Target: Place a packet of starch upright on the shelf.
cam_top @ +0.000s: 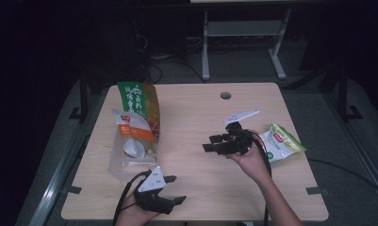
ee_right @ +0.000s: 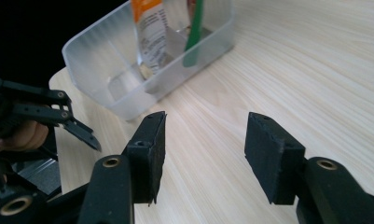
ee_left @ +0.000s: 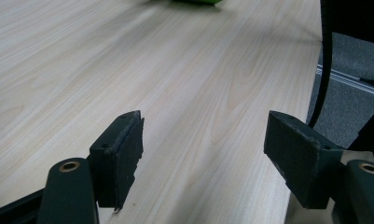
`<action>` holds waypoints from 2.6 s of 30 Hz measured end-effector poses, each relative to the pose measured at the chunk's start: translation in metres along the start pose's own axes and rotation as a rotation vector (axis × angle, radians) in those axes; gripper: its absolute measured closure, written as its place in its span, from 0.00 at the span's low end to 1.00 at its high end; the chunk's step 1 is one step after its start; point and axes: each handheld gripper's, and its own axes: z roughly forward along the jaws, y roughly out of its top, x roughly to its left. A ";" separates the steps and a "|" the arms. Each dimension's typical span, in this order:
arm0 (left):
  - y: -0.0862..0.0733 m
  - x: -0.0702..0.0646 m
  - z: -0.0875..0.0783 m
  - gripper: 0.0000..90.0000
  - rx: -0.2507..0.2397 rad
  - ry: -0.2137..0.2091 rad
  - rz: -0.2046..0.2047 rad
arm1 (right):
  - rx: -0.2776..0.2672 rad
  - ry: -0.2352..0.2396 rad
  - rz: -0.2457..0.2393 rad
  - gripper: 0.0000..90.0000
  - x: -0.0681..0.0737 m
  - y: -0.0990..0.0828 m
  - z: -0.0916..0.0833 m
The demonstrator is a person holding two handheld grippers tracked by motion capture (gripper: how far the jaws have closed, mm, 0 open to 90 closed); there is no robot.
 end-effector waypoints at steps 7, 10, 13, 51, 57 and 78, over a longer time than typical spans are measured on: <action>0.000 -0.001 0.001 0.31 0.003 -0.002 0.001 | -0.012 -0.043 0.042 0.50 -0.012 -0.013 -0.026; 0.000 -0.001 0.001 0.31 0.005 -0.002 0.001 | -0.027 -0.068 0.058 0.50 -0.018 -0.020 -0.037; 0.000 -0.001 0.002 0.31 0.009 -0.002 -0.001 | -0.034 -0.085 0.073 0.49 -0.024 -0.027 -0.048; 0.000 -0.001 0.009 0.31 0.028 -0.013 0.015 | -0.054 -0.289 0.276 0.47 -0.070 -0.122 -0.140; 0.000 -0.004 0.009 0.31 0.027 -0.014 0.005 | -0.056 -0.305 0.311 0.47 -0.075 -0.135 -0.146; 0.001 -0.004 0.009 0.31 0.030 -0.016 0.008 | -0.110 -0.346 0.464 0.42 -0.109 -0.173 -0.153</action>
